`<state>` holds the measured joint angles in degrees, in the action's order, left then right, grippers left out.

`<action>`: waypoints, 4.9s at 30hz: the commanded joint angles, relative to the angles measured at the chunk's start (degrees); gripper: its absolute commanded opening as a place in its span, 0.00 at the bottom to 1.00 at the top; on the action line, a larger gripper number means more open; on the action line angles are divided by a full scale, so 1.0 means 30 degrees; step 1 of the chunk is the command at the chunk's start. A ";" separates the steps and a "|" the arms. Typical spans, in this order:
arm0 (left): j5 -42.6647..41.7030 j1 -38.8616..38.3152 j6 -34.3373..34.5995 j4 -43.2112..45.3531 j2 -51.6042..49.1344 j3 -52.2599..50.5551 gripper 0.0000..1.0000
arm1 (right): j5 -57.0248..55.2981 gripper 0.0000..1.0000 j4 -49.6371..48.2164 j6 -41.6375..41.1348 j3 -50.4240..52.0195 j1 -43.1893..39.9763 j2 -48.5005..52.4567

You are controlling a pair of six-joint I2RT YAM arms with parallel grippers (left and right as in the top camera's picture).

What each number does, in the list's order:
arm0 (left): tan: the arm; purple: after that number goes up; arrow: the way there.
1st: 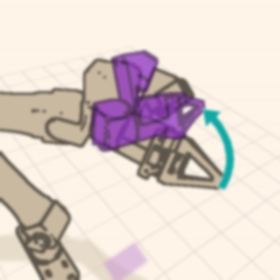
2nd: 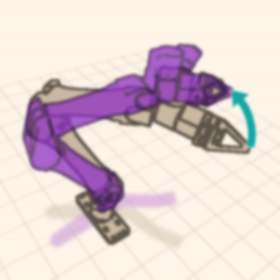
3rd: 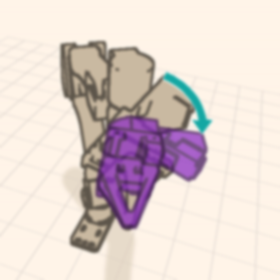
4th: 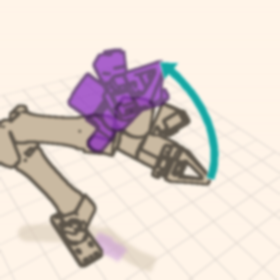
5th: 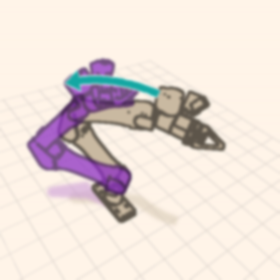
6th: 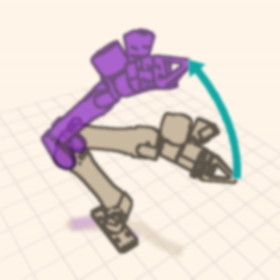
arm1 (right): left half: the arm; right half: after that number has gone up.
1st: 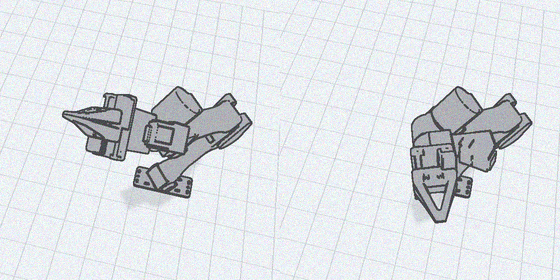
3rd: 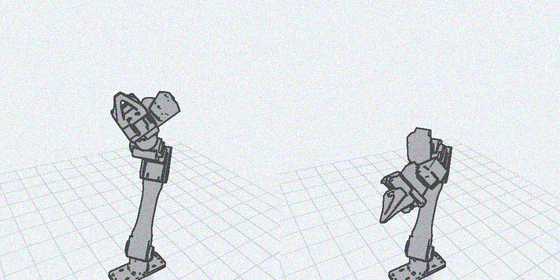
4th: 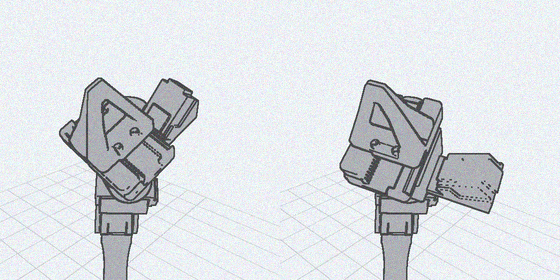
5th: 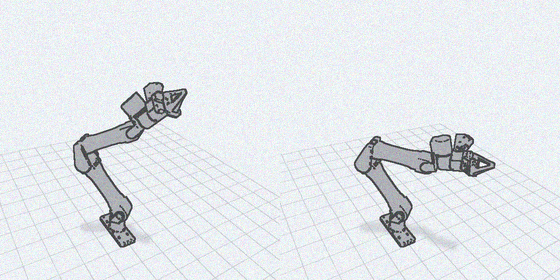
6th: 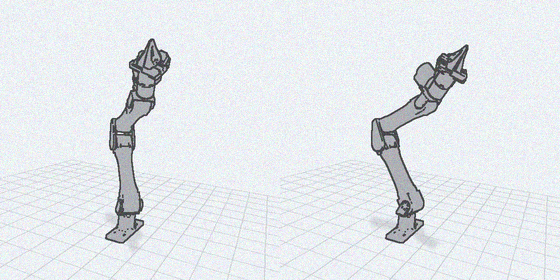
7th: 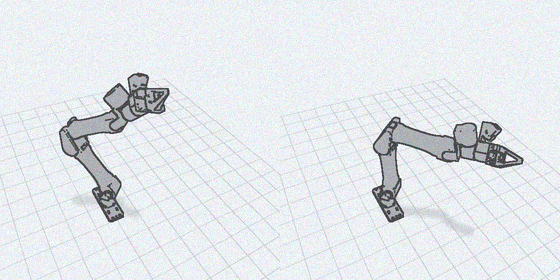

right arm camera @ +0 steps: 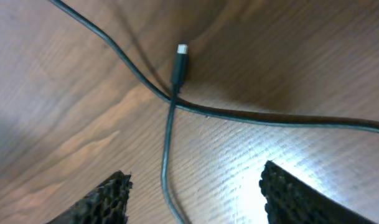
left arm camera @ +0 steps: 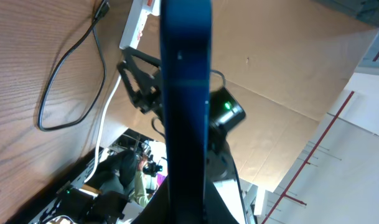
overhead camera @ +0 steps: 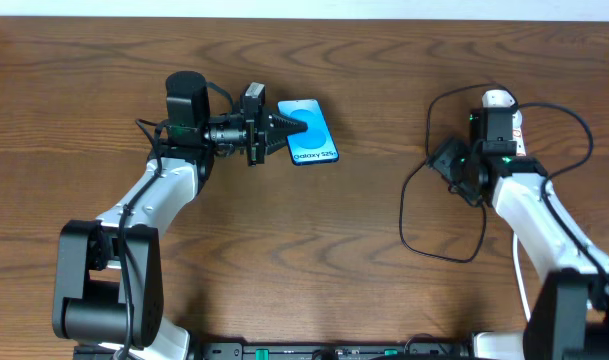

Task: Plug charger to phone and switch on socket
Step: 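Move the right gripper to the black cable and grasp its USB-C plug, then carry the cable plug with the right gripper up to the phone's bottom port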

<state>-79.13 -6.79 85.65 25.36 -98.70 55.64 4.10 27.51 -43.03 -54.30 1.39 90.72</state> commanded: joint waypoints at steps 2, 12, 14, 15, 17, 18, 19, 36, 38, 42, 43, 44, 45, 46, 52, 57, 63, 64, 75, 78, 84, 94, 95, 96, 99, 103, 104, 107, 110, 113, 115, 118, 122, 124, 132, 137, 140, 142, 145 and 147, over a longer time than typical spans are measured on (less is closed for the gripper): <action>0.0109 0.0080 -0.0393 0.0160 0.0066 0.0743 0.08 | 0.1304 0.57 -0.1151 -0.0364 -0.0364 -0.0036 0.1545; 0.1705 0.0073 -0.0328 0.0153 0.0066 0.0743 0.07 | 0.1836 0.50 -0.0423 -0.1654 -0.0357 0.0109 0.2149; 0.2018 0.0073 -0.0335 0.0160 0.0066 0.0743 0.07 | 0.1778 0.50 -0.0517 -0.1814 -0.0357 0.0146 0.2295; 0.2127 0.0080 -0.0364 0.0160 0.0066 0.0743 0.07 | 0.1727 0.51 -0.0656 -0.2033 -0.0357 0.0153 0.2397; 0.2171 0.0080 -0.0415 0.0153 0.0066 0.0743 0.08 | 0.1719 0.52 -0.1056 -0.2375 -0.0357 0.0160 0.2514; 0.2171 0.0080 -0.0510 0.0160 0.0066 0.0743 0.08 | 0.1705 0.53 -0.1282 -0.2688 -0.0357 0.0160 0.2579; 0.2171 0.0080 -0.0721 0.0160 0.0066 0.0743 0.07 | 0.1698 0.55 -0.1530 -0.3104 -0.0357 0.0160 0.2623; 0.2062 0.0080 -0.2193 0.0160 0.0066 0.0743 0.07 | -0.1443 0.54 -0.2455 -0.5821 -0.0357 0.2171 0.3373; 0.1887 0.0080 -0.2193 0.0160 0.0066 0.0743 0.08 | -0.2018 0.53 -0.2521 -0.6178 -0.0357 0.2215 0.3701; 0.1821 0.0080 -0.2193 0.0160 0.0066 0.0743 0.08 | -0.2251 0.46 -0.3687 -0.6207 -0.0357 0.2215 0.4736; 0.1821 0.0080 -0.2193 0.0160 0.0066 0.0743 0.08 | -0.2222 0.42 -0.3942 -0.6207 -0.0357 0.2215 0.5005; 0.1814 0.0080 -0.2193 0.0160 0.0066 0.0743 0.07 | -0.2084 0.38 -0.4124 -0.6207 -0.0357 0.2244 0.5268; 0.1770 0.0080 -0.2193 0.0160 0.0066 0.0743 0.07 | -0.1974 0.33 -0.4218 -0.6200 -0.0357 0.2288 0.5501; 0.1734 0.0080 -0.2186 0.0160 0.0066 0.0743 0.07 | -0.1953 0.28 -0.4255 -0.6105 -0.0357 0.2346 0.5727; 0.1603 0.0080 -0.2186 0.0153 0.0066 0.0743 0.07 | -0.0255 0.01 -0.4022 -0.2295 -0.0364 0.2827 0.5661; 0.1603 0.0080 -0.2186 0.0153 0.0066 0.0743 0.07 | 0.2579 0.01 -0.2900 0.1508 -0.0364 0.2929 0.3118; 0.1617 0.0080 -0.2186 0.0153 0.0066 0.0743 0.08 | 0.0918 0.04 -0.0663 0.6018 -0.0364 0.3956 -0.1311; 0.1654 0.0080 -0.2193 0.0160 0.0066 0.0743 0.07 | 0.0539 0.07 -0.0321 0.6688 -0.0357 0.4284 -0.1727; 0.1880 0.0080 -0.2186 0.0153 0.0066 0.0743 0.07 | -0.1909 0.13 0.0495 0.7417 0.1588 0.8000 0.0721; 0.1632 0.0080 -0.2193 0.0160 0.0066 0.0743 0.07 | -0.1894 0.20 0.0182 0.7344 0.1603 0.8036 0.1588; 0.1501 0.0321 -0.2186 0.0160 0.0066 0.0743 0.08 | -0.1916 0.61 -0.0918 0.7045 0.0678 0.8036 0.1508; 0.0452 0.3271 -0.2178 0.0160 0.0066 0.0743 0.07 | -0.5144 0.60 -0.0801 0.3840 -0.1246 0.8072 0.1778; 0.0452 0.3432 -0.2178 0.0160 0.0066 0.0743 0.08 | -0.5435 0.59 -0.0947 0.3847 -0.1246 0.8072 0.2018; 0.0444 0.3599 -0.2178 0.0160 0.0066 0.0743 0.07 | -0.5537 0.58 -0.1195 0.3840 -0.1246 0.8072 0.2514; 0.0386 0.3628 -0.2186 0.0160 0.0066 0.0743 0.07 | -0.5173 0.54 -0.1297 0.3657 -0.1253 0.8131 0.3483; 0.0233 0.3577 -0.2193 0.0160 0.0066 0.0743 0.07 | -0.5217 0.54 -0.1479 0.3643 -0.1253 0.8597 0.4371; 0.0233 0.3577 -0.2193 0.0160 0.0066 0.0743 0.07 | -0.5289 0.55 -0.1603 0.3643 -0.1253 0.8714 0.4575; 0.0233 0.3577 -0.2200 0.0160 0.0066 0.0743 0.07 | -0.6033 0.53 -0.2098 0.3636 -0.1253 0.9056 0.5246; 0.0233 0.3577 -0.2273 0.0160 0.0066 0.0714 0.07 | -0.6980 0.48 -0.2557 0.3636 -0.1253 0.9282 0.5683; 0.0219 0.3577 -0.2346 0.0160 0.0066 0.0641 0.07 | -0.7883 0.42 -0.2914 0.3636 -0.1253 0.9398 0.5909; 0.0219 0.3577 -0.2346 0.0160 0.0066 0.0641 0.08 | -0.7927 0.40 -0.2943 0.3636 -0.1253 0.9428 0.5996; 0.0226 0.3577 -0.2346 0.0160 0.0066 0.0641 0.08 | -0.8131 0.40 -0.2980 0.3628 -0.1246 0.9420 0.6062; 0.0219 0.3577 -0.2353 0.0160 0.0066 0.0641 0.07 | -0.8247 0.39 -0.3366 0.3636 -0.1246 0.9391 0.6076; 0.0219 0.3577 -0.2353 0.0153 0.0066 0.0641 0.08 | -0.8167 0.34 -0.3519 0.3636 -0.1246 0.9398 0.6091; 0.0226 0.3577 -0.2346 0.0160 0.0066 0.0641 0.07 | -0.7686 0.11 -0.3570 0.3628 -0.1246 0.9398 0.6105; 0.0233 0.3577 -0.2382 0.0160 0.0066 0.0641 0.08 | -0.7635 0.01 -0.3679 0.3628 -0.1260 0.9304 0.6084; 0.0335 0.3577 -0.2696 0.0160 0.0066 0.0641 0.08 | -0.6739 0.01 -0.3657 0.3643 -0.1275 0.9304 0.5537; 0.0554 0.3512 -0.2696 0.0160 0.0066 0.0641 0.07 | -0.5763 0.01 -0.3614 0.3643 -0.1275 0.9275 0.4758; 0.0663 0.3242 -0.2688 0.0160 0.0066 0.0641 0.07 | -0.3723 0.01 -0.3271 0.3650 -0.1275 0.8874 0.2980; 0.0656 0.2914 -0.2688 0.0160 0.0066 0.0641 0.07 | -0.2062 0.01 -0.2725 0.4000 -0.1275 0.8306 0.1443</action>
<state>-76.23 3.46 79.00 25.34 -98.70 55.64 -11.03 18.24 -32.03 -57.98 28.62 103.42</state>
